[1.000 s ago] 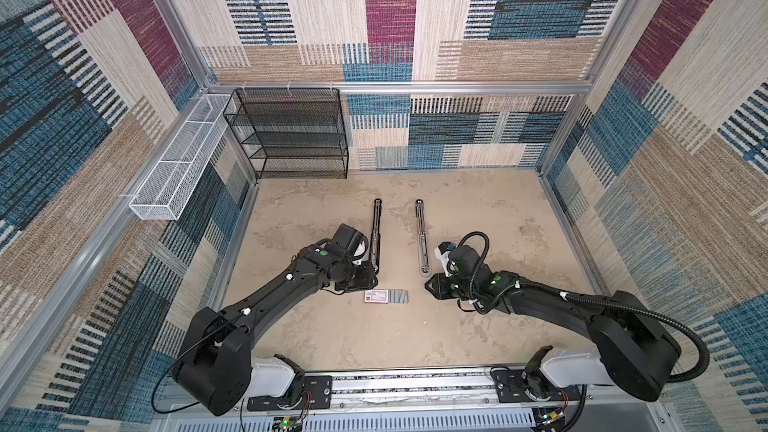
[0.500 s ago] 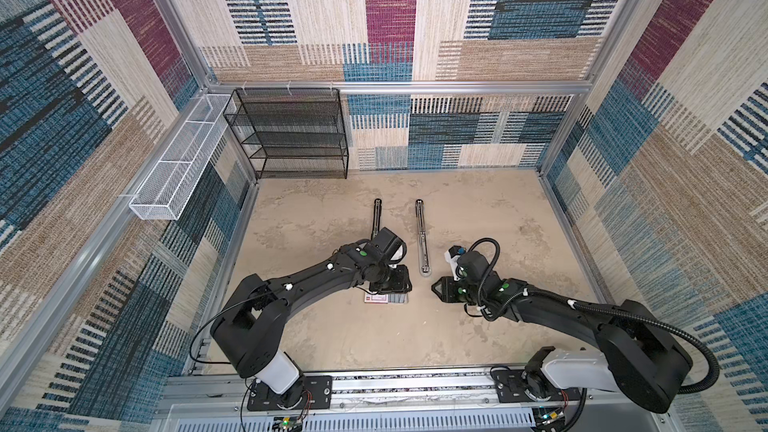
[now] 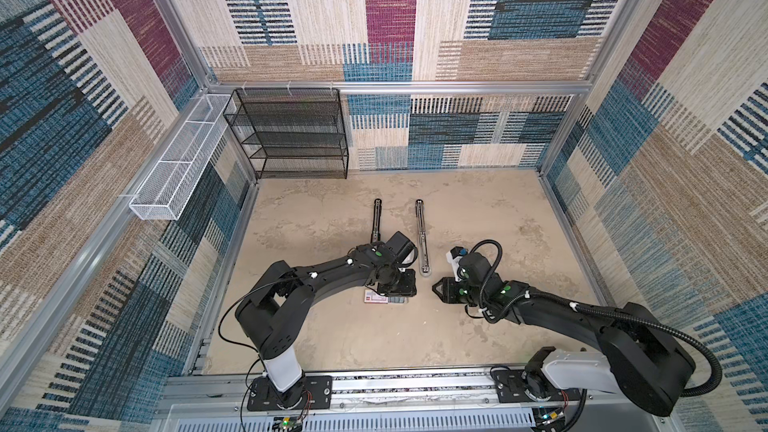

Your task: Load the staples into the stapler

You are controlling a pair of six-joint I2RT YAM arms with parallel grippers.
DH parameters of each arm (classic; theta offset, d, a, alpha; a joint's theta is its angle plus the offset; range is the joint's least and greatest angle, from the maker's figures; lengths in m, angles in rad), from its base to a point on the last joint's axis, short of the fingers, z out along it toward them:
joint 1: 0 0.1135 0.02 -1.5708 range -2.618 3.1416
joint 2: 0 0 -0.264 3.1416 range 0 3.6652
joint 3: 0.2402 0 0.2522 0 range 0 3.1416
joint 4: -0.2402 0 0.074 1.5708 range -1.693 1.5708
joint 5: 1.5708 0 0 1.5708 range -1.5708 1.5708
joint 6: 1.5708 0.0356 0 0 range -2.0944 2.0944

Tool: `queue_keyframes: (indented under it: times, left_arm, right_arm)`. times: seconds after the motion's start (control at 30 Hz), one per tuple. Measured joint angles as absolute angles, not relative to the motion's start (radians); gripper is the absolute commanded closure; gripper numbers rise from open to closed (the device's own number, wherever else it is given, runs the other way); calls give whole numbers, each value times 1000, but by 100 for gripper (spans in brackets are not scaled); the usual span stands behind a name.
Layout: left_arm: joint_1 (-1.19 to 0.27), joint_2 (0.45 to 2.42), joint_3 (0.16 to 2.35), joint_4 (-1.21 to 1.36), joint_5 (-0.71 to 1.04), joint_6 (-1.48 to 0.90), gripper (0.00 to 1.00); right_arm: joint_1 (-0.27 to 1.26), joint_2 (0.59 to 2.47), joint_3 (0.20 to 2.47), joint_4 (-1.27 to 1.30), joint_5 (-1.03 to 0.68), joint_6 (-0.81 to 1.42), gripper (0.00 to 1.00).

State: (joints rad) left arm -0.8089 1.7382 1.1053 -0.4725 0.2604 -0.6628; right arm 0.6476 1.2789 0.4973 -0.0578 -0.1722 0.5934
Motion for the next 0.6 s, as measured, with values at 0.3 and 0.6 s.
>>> queue_keyframes:
  times: [0.3,0.6]
  left_arm:
    - [-829,1750,1105,-488,218,-663,68]
    - [-842,1776,1117,-516,186,-662,71]
  right_arm:
    - [648,1286,496,-56,-173,593,62]
    - [648,1283,495,-56,-173,593,62]
